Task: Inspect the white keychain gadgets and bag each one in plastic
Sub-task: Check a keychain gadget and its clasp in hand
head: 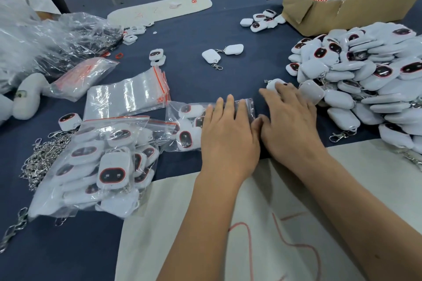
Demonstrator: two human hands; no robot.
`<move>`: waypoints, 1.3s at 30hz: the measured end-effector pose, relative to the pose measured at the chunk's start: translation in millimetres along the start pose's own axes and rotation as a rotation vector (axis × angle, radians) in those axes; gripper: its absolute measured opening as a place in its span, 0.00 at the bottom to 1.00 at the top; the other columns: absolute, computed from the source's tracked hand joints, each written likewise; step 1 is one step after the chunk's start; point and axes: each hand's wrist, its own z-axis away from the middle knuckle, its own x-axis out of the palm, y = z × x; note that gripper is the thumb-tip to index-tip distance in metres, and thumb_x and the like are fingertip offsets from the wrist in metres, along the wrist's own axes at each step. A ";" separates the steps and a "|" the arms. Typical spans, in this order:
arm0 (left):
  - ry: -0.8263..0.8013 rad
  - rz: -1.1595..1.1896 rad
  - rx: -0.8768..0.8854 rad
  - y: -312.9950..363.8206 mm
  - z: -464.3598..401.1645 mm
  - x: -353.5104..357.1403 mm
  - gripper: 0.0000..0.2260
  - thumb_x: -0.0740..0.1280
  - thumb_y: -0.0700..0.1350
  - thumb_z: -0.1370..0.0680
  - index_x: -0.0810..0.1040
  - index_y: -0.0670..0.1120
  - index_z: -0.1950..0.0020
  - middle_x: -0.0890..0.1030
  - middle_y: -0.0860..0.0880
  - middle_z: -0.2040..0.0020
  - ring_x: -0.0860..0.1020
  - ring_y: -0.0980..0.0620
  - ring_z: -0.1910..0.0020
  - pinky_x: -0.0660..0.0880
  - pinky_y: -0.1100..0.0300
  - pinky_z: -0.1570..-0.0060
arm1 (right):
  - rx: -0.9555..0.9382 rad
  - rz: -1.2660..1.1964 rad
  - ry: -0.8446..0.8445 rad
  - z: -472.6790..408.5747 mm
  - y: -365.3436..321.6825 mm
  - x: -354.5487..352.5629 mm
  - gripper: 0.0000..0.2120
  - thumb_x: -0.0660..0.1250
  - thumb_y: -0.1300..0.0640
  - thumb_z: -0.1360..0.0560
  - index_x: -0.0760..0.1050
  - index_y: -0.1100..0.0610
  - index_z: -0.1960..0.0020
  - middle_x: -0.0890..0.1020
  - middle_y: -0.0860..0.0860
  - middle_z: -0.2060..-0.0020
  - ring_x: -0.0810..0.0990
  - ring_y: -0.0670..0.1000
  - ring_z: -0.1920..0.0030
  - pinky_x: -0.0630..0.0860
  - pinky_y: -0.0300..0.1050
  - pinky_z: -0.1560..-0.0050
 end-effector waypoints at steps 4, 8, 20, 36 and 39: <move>-0.008 0.008 0.014 -4.0 -3.2 1.2 0.28 0.48 0.60 0.14 0.61 0.48 0.18 0.56 0.44 0.16 0.51 0.45 0.16 0.44 0.50 0.19 | 0.017 -0.126 0.214 4.5 0.9 -3.5 0.23 0.71 0.62 0.25 0.77 0.55 0.31 0.77 0.58 0.35 0.70 0.61 0.33 0.64 0.48 0.34; 0.012 0.030 -0.009 -10.0 -4.1 -1.1 0.27 0.49 0.61 0.15 0.64 0.49 0.19 0.59 0.47 0.16 0.52 0.45 0.17 0.43 0.50 0.19 | 0.020 0.034 -0.050 -0.1 -2.2 -1.1 0.26 0.64 0.56 0.18 0.67 0.50 0.21 0.59 0.58 0.19 0.54 0.60 0.19 0.57 0.56 0.22; 0.518 0.688 -0.164 -10.8 -4.4 -17.3 0.06 0.67 0.43 0.19 0.83 0.45 0.53 0.83 0.51 0.54 0.79 0.54 0.52 0.73 0.59 0.48 | 0.067 -0.167 0.080 -1.4 4.3 0.7 0.18 0.73 0.53 0.22 0.78 0.56 0.34 0.76 0.55 0.40 0.72 0.60 0.38 0.67 0.47 0.36; 0.234 1.138 -0.151 -19.1 -4.4 -20.7 0.04 0.73 0.41 0.21 0.86 0.42 0.49 0.87 0.49 0.59 0.86 0.52 0.61 0.81 0.62 0.63 | -0.018 -1.175 0.084 1.5 -0.2 1.0 0.10 0.75 0.59 0.24 0.84 0.51 0.44 0.89 0.48 0.51 0.87 0.50 0.47 0.81 0.54 0.38; 0.170 1.149 -0.156 -23.0 -3.9 -20.8 0.03 0.74 0.41 0.21 0.86 0.43 0.49 0.87 0.48 0.60 0.86 0.50 0.62 0.82 0.60 0.62 | -0.036 -1.191 0.062 1.7 -1.4 -0.6 0.10 0.76 0.57 0.24 0.85 0.50 0.43 0.88 0.48 0.51 0.86 0.52 0.46 0.81 0.52 0.38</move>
